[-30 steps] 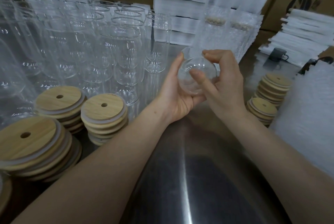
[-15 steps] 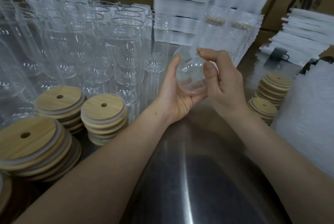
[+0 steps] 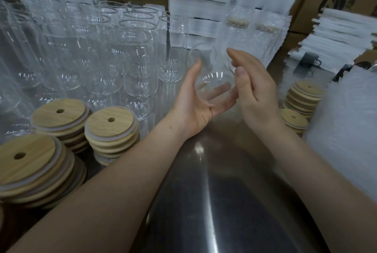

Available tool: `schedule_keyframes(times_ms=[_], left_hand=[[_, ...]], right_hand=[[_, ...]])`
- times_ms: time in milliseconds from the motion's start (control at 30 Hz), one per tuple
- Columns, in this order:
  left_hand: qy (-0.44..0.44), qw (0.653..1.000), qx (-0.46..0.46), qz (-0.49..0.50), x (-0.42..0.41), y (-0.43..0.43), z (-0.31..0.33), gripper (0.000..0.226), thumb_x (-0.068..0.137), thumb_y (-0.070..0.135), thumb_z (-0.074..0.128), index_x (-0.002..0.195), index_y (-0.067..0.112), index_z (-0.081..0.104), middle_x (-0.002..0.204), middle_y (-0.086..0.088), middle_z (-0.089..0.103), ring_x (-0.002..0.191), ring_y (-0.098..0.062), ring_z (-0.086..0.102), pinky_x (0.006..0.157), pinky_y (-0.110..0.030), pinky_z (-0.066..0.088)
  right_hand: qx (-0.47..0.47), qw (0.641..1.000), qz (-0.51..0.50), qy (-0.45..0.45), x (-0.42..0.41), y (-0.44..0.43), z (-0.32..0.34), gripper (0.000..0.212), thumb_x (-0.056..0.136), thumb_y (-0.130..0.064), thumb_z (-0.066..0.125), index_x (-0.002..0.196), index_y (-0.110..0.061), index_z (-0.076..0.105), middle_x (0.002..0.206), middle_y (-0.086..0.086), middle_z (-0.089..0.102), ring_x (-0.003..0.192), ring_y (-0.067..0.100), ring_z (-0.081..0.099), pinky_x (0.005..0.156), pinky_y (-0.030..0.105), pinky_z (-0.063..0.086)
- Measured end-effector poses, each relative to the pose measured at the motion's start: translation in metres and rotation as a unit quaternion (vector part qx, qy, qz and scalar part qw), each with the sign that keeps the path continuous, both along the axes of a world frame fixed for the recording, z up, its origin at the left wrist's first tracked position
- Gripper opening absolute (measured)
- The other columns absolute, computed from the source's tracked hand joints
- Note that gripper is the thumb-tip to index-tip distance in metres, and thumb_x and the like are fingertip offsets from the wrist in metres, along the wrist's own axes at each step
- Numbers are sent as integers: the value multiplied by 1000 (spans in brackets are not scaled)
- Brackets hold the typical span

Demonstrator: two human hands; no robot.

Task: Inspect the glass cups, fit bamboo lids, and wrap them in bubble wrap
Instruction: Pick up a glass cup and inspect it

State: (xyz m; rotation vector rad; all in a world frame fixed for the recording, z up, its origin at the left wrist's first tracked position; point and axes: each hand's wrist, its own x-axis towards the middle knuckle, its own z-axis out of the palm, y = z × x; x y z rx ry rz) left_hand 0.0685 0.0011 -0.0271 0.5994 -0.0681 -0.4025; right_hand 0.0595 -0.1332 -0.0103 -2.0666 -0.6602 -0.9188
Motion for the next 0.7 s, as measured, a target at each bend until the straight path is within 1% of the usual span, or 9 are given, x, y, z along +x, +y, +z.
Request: schedule_keyframes(times_ms=[67,133,200,267,300,367,433,500,700], left_hand=[[-36,997,60,26,1,-2,0,60,83,46,68,133,19,47,123,-19,61,101,-40,67,90,-50,56],[-45,993,96,59,2,-4,-1,67,78,37,74,135,21,42,117,-12,62,90,-34,69,84,-47,58],[-66,985,131,92,3,-5,-2,78,79,24,77,143,22,32,116,-5,62,88,-27,71,88,-48,57],[-87,971,186,123,5,-4,-4,78,76,17,79,141,20,36,116,0,63,95,-25,69,87,-40,58],[-92,963,210,139,5,-4,-4,79,74,14,81,140,19,39,120,-1,63,100,-23,68,86,-35,56],[-99,945,258,176,6,-4,-5,82,75,10,81,143,14,37,133,-3,57,112,-19,63,95,-33,50],[-118,920,306,214,6,-3,-6,76,74,9,82,137,16,39,138,-1,52,123,-18,55,107,-38,43],[-140,896,344,243,3,-2,-7,76,72,9,84,130,23,38,138,2,49,125,-17,50,109,-38,41],[-168,844,420,289,1,1,-8,90,71,10,86,142,21,32,145,7,42,120,-9,43,105,-28,37]], right_hand=[[48,997,-58,2,0,-4,5,34,100,-12,39,121,-5,64,112,-1,63,104,18,63,86,42,53],[63,989,-135,9,0,-9,10,32,98,-18,39,105,-10,68,93,-2,66,85,16,63,73,41,51],[6,972,-228,50,1,-17,15,29,96,-22,39,91,-11,66,83,3,66,76,22,59,65,40,46],[-106,935,-319,116,2,-25,20,28,95,-25,41,82,-9,61,79,10,64,75,31,56,61,40,42],[-163,912,-347,146,1,-28,22,28,94,-25,42,80,-7,60,79,13,63,77,35,57,63,40,43],[-237,872,-369,216,-1,-30,25,27,92,-27,44,85,-7,62,88,16,63,88,40,58,72,41,46],[-271,832,-377,304,-5,-29,27,32,93,-33,46,106,-9,63,113,19,60,110,41,55,90,44,45],[-289,797,-377,373,-7,-30,30,43,94,-39,47,122,-8,57,130,22,49,124,42,46,103,50,40],[-307,753,-351,464,-5,-33,32,51,97,-37,50,132,-1,47,142,25,34,131,44,36,106,50,39]])
